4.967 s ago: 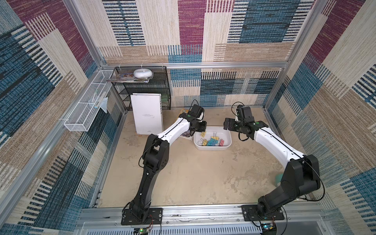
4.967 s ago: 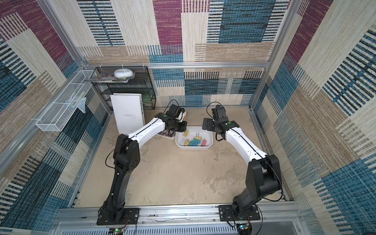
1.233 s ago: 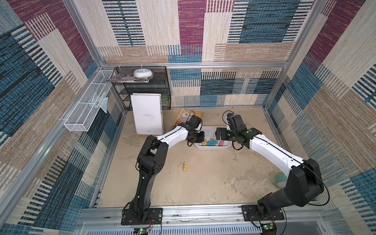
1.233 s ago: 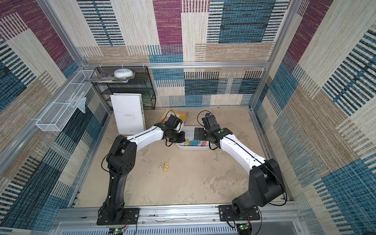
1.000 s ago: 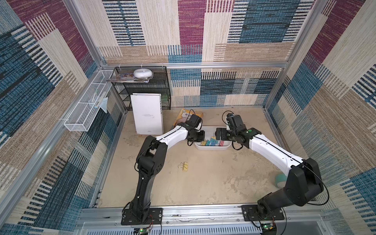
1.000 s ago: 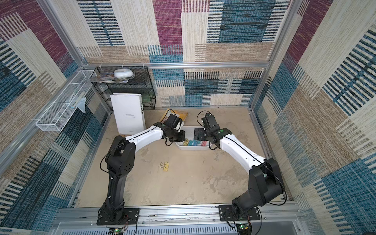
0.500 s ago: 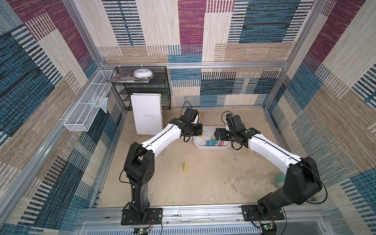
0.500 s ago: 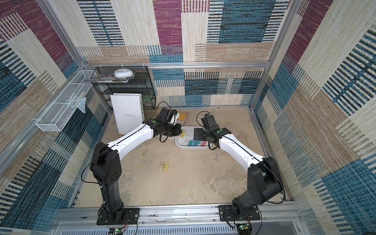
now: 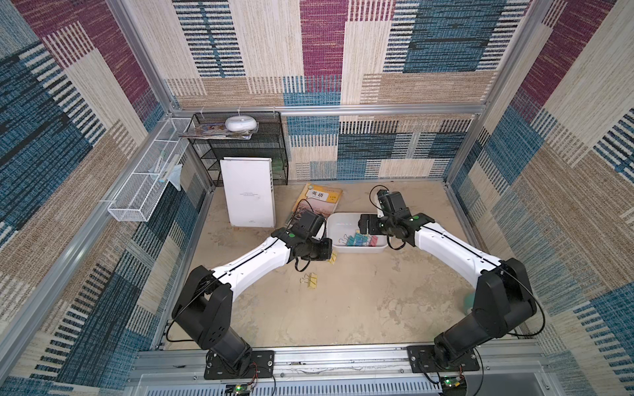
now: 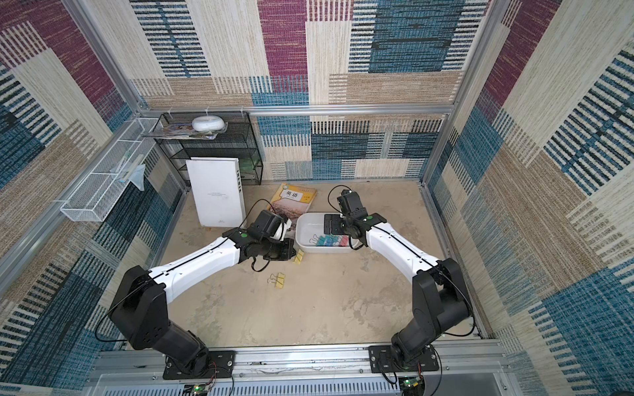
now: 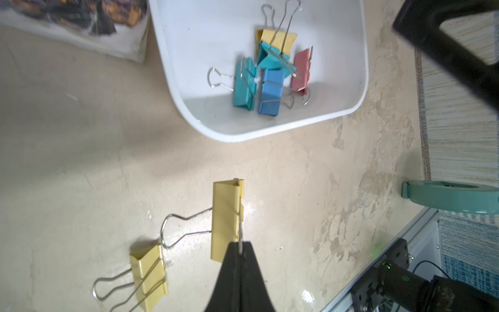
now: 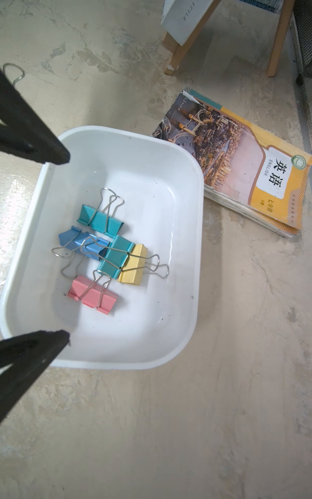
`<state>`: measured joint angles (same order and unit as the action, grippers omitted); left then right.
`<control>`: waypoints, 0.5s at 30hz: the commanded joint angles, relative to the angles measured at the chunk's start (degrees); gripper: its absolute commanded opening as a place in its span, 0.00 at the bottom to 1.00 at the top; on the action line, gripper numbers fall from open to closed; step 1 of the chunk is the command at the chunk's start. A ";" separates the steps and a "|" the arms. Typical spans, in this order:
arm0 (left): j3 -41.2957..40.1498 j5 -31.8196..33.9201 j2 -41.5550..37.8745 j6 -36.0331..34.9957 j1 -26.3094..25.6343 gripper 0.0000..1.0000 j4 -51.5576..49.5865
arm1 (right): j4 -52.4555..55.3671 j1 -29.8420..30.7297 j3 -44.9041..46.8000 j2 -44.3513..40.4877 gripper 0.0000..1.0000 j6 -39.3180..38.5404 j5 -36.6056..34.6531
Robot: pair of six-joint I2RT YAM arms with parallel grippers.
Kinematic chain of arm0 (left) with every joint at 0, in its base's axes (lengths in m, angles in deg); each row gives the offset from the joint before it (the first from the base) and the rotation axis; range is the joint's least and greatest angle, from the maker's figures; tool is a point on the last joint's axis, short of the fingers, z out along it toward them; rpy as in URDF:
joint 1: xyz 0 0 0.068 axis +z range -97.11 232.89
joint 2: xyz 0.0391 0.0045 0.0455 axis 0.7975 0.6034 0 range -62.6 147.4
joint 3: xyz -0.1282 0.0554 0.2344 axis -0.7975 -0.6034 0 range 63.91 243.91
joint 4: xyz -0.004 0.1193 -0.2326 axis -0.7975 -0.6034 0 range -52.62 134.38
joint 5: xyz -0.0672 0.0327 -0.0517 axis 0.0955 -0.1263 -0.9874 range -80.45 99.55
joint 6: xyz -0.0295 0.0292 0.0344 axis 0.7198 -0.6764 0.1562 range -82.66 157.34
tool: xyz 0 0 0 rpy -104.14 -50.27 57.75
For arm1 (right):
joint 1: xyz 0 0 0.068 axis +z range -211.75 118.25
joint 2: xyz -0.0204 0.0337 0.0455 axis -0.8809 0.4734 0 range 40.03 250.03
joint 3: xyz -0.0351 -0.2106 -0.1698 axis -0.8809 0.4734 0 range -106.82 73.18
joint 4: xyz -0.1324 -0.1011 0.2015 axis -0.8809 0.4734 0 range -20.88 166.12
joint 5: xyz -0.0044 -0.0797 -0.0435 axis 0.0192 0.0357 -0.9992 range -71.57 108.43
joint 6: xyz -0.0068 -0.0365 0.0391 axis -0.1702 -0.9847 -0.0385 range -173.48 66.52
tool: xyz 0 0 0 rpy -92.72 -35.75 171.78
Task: Take out the binder clips from the storage box
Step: Place the binder clip at the center of the board.
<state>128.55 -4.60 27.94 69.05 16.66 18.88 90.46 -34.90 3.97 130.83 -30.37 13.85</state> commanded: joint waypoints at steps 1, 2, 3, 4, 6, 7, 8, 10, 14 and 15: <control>-4.13 -0.70 -1.31 3.19 -1.64 0.00 4.40 | -0.69 -0.04 -0.74 0.51 0.99 -0.67 0.45; -5.31 -0.78 -1.49 3.73 -2.18 0.00 5.27 | -0.69 0.05 -0.75 0.60 0.99 -0.78 0.50; -6.63 -0.85 -1.47 4.27 -2.60 0.00 6.17 | -0.69 0.01 -0.79 0.60 0.99 -0.79 0.54; -7.69 -1.04 -1.28 4.70 -2.94 0.00 7.17 | -0.69 -0.03 -0.83 0.67 0.99 -0.88 0.62; -9.17 -1.09 -0.70 5.20 -3.23 0.00 8.16 | -0.45 0.03 -0.93 0.78 0.99 -0.90 0.79; -9.64 -1.18 -0.38 5.30 -3.40 0.00 8.32 | -0.43 -0.03 -1.01 0.85 0.99 -1.01 1.03; -10.00 -1.38 -0.13 5.30 -3.54 0.00 8.55 | -0.42 0.02 -0.93 0.92 0.99 -1.05 1.21; -10.60 -1.24 0.40 4.87 -3.84 0.00 8.72 | -0.51 0.01 -0.80 1.12 0.99 -1.12 1.33; -11.99 -0.70 1.55 4.31 -3.85 0.00 9.07 | -1.03 -0.02 -0.83 2.02 0.96 -1.40 1.77; -12.08 -0.70 1.86 4.07 -3.85 0.00 9.35 | -1.12 0.06 -1.00 2.41 0.94 -1.49 1.85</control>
<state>116.79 -5.80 29.23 73.37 12.75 26.90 90.24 -34.96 3.45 132.54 -31.29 14.73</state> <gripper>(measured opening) 0.064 0.954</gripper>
